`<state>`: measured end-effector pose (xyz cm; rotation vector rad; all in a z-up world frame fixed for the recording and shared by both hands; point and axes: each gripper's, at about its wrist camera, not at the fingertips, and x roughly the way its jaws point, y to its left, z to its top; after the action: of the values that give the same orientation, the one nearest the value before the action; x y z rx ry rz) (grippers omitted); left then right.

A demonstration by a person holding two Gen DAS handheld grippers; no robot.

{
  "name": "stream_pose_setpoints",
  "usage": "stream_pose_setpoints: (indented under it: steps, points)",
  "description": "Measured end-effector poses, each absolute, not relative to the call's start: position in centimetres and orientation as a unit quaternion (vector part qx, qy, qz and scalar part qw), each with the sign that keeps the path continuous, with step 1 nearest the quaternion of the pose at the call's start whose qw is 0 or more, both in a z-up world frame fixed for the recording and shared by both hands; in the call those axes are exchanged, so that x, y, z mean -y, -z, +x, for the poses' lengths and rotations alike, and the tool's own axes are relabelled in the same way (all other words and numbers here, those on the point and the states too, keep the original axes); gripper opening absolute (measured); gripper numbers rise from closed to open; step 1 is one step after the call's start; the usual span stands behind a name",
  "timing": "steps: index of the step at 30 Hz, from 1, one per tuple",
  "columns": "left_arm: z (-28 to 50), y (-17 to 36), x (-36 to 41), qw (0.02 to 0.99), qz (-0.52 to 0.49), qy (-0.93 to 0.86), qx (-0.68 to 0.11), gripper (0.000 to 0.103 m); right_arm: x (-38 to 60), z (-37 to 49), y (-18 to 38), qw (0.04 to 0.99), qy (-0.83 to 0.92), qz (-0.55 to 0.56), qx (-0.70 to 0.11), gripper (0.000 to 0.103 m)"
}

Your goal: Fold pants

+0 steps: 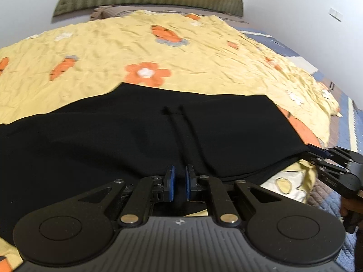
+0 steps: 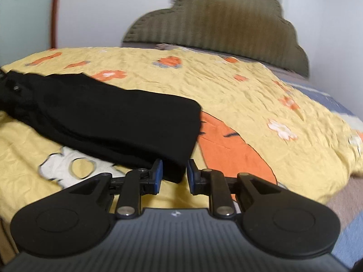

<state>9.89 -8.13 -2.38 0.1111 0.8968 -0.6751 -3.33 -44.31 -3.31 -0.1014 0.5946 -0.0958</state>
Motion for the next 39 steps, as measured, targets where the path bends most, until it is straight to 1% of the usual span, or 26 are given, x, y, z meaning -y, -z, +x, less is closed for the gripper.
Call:
stream_pose_setpoints:
  steps: [4,5,6,13,15,16,17,18,21,23,24,27,30,33,36,37,38,39]
  points:
    - [9.7,2.4,10.0,0.839,0.055,0.333,-0.427,0.009,45.4,-2.3,4.3,0.955,0.070,-0.002,-0.289,0.020]
    - [9.6,2.4,10.3,0.838,0.056,0.335,-0.427,0.009,45.6,-2.1,4.4,0.955,0.068,0.009,-0.290,0.018]
    - [9.6,2.3,10.5,0.838,0.057,0.335,-0.426,0.009,45.7,-2.1,4.5,0.955,0.061,0.016,-0.288,0.006]
    - [10.0,2.3,11.3,0.833,0.061,0.338,-0.433,0.010,45.5,-2.8,4.1,0.947,0.073,-0.014,-0.314,0.004]
    - [10.0,2.4,11.8,0.830,0.062,0.340,-0.437,0.010,45.3,-2.6,4.4,0.940,0.063,-0.028,-0.335,0.005]
    - [9.9,2.4,12.0,0.830,0.064,0.344,-0.435,0.010,45.3,-2.5,4.2,0.939,0.059,-0.033,-0.338,0.008]
    - [9.8,2.4,12.3,0.829,0.068,0.348,-0.433,0.010,45.6,-2.5,3.8,0.937,0.046,-0.029,-0.346,0.016]
    - [9.8,2.4,12.7,0.828,0.072,0.351,-0.431,0.010,46.3,-2.8,2.9,0.939,0.029,-0.018,-0.342,0.019]
    - [10.0,2.5,14.5,0.822,0.077,0.365,-0.429,0.010,49.1,-3.4,-0.8,0.956,0.017,0.034,-0.290,0.019]
    - [10.0,2.4,16.1,0.819,0.076,0.381,-0.422,0.010,50.7,-1.9,-2.4,0.963,0.024,0.052,-0.262,0.019]
    - [10.0,2.4,16.7,0.819,0.078,0.386,-0.416,0.010,51.4,-0.6,-2.5,0.965,0.023,0.064,-0.255,0.023]
    - [10.0,2.8,18.7,0.822,0.098,0.387,-0.405,0.010,53.2,4.7,-0.8,0.953,0.011,0.119,-0.277,0.025]
    - [10.3,4.2,19.7,0.815,0.114,0.383,-0.419,0.010,54.5,9.1,1.9,0.932,-0.001,0.175,-0.316,0.025]
    - [10.2,5.5,19.8,0.810,0.120,0.386,-0.424,0.010,55.5,11.5,3.8,0.914,-0.018,0.229,-0.334,0.025]
    - [9.8,5.6,19.6,0.813,0.125,0.392,-0.413,0.013,56.3,12.6,4.8,0.897,-0.039,0.280,-0.340,0.031]
    - [9.6,5.6,19.6,0.812,0.124,0.395,-0.411,0.017,56.5,12.8,5.1,0.892,-0.043,0.290,-0.345,0.030]
    - [9.5,5.7,19.6,0.811,0.123,0.398,-0.410,0.020,56.5,12.8,5.1,0.891,-0.044,0.291,-0.347,0.021]
    - [9.3,5.6,19.6,0.811,0.125,0.400,-0.409,0.021,56.4,12.8,5.0,0.892,-0.041,0.282,-0.350,0.015]
